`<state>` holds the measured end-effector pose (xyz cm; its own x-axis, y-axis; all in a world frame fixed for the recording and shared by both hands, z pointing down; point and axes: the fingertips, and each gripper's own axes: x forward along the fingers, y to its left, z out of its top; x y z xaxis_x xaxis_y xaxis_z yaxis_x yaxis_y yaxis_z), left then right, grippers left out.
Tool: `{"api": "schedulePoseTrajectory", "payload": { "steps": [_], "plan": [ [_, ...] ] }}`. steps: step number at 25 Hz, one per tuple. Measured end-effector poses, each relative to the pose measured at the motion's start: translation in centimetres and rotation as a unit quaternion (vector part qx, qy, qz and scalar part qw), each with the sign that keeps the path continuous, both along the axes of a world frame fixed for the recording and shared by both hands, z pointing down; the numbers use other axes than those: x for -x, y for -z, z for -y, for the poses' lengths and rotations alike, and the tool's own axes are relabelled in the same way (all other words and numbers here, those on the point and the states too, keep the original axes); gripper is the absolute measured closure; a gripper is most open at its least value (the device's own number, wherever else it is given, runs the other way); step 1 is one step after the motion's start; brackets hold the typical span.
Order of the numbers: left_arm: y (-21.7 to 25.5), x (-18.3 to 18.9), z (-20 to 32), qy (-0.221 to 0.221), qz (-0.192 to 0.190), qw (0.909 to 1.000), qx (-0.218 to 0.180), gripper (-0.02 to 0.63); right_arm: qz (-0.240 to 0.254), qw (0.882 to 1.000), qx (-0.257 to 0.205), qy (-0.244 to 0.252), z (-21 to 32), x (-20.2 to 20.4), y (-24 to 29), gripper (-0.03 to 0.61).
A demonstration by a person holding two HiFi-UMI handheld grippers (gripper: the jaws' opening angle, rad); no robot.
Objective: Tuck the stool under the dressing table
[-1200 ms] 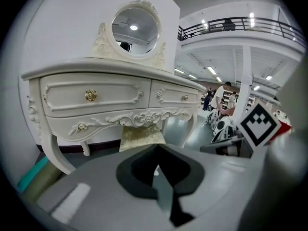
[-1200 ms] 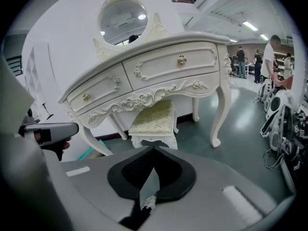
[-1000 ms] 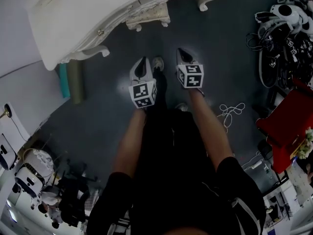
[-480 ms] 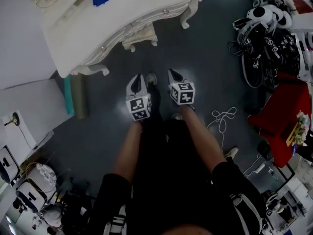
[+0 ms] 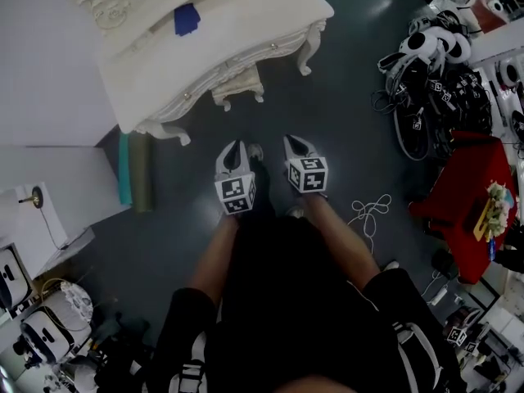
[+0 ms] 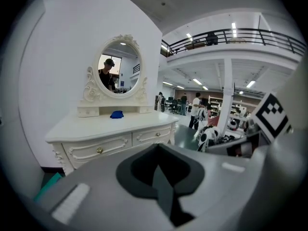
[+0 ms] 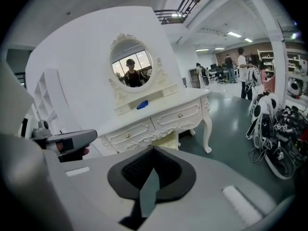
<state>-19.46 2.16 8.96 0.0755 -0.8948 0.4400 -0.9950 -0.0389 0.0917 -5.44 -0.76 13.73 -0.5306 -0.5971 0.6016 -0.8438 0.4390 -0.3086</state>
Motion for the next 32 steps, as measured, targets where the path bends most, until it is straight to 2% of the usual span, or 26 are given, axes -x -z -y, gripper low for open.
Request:
{"api": "schedulePoseTrajectory", "payload": {
  "steps": [3, 7, 14, 24, 32],
  "plan": [
    [1.2, -0.5, -1.4, 0.000, -0.008, 1.0000, -0.003, 0.606, 0.015, 1.000, -0.012, -0.002, -1.0, -0.2, 2.4, 0.581],
    [2.6, -1.6, -3.6, -0.004, -0.018, 0.9998, -0.007, 0.606, 0.016, 0.999, -0.041, 0.020, -2.8, -0.2, 5.0, 0.581],
    [3.9, -3.2, -6.2, -0.009, -0.026, 0.9995, -0.018, 0.606, 0.030, 0.997, -0.076, 0.015, -3.7, -1.0, 8.5, 0.583],
    [4.8, -4.7, -7.7, -0.018, -0.024, 0.9992, -0.028, 0.606, 0.033, 0.995, -0.088, 0.021, -5.7, -2.0, 9.3, 0.582],
    [5.2, -4.2, -7.9, -0.009, -0.020, 0.9992, -0.034, 0.606, 0.035, 0.994, -0.095, 0.034, -6.5, -1.4, 9.5, 0.583]
  ]
}}
